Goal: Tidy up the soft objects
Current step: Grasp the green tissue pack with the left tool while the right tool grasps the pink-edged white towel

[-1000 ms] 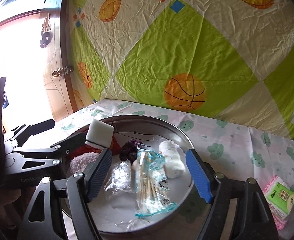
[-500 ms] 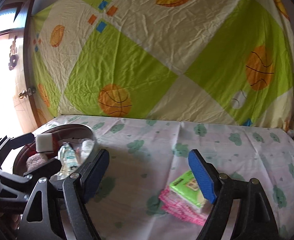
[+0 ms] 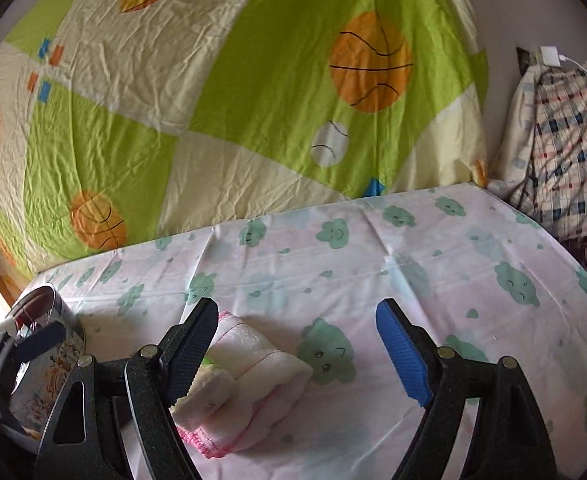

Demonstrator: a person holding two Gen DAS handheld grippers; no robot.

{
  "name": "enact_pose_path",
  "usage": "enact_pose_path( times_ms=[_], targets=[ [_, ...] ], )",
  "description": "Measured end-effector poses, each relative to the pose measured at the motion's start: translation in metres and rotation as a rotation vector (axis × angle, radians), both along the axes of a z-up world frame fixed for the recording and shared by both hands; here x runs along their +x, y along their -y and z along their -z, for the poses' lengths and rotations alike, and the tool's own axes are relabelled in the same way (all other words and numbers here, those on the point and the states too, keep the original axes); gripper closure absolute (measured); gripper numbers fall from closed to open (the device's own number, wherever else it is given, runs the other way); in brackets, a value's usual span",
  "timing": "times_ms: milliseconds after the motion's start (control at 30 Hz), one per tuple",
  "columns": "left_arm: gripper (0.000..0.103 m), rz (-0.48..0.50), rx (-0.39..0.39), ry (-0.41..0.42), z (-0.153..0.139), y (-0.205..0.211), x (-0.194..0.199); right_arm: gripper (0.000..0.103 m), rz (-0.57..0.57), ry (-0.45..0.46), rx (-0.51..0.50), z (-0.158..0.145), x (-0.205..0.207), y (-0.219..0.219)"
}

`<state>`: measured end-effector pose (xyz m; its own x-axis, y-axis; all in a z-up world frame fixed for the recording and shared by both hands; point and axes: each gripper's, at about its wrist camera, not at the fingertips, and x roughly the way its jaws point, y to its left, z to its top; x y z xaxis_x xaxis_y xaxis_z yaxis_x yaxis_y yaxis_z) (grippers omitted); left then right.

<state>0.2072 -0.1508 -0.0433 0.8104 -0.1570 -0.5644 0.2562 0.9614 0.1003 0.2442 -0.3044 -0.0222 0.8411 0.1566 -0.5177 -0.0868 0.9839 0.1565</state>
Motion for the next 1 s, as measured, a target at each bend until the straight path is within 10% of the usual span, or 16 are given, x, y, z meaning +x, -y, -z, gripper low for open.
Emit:
enact_pose_path(
  times_ms=[567,700,1000],
  targets=[
    [0.002,0.058,-0.045,-0.092,0.021,0.007,0.028,0.020,0.060,0.023,-0.008,-0.001,-0.001,0.005],
    [0.054,0.094,-0.020,-0.120,0.024,0.011,0.029,0.020,0.055,0.010,-0.023,0.002,0.001,0.002],
    [0.072,0.064,-0.052,-0.095,0.021,-0.014,0.024,0.020,0.049,-0.022,-0.080,0.012,0.006,-0.006]
  ],
)
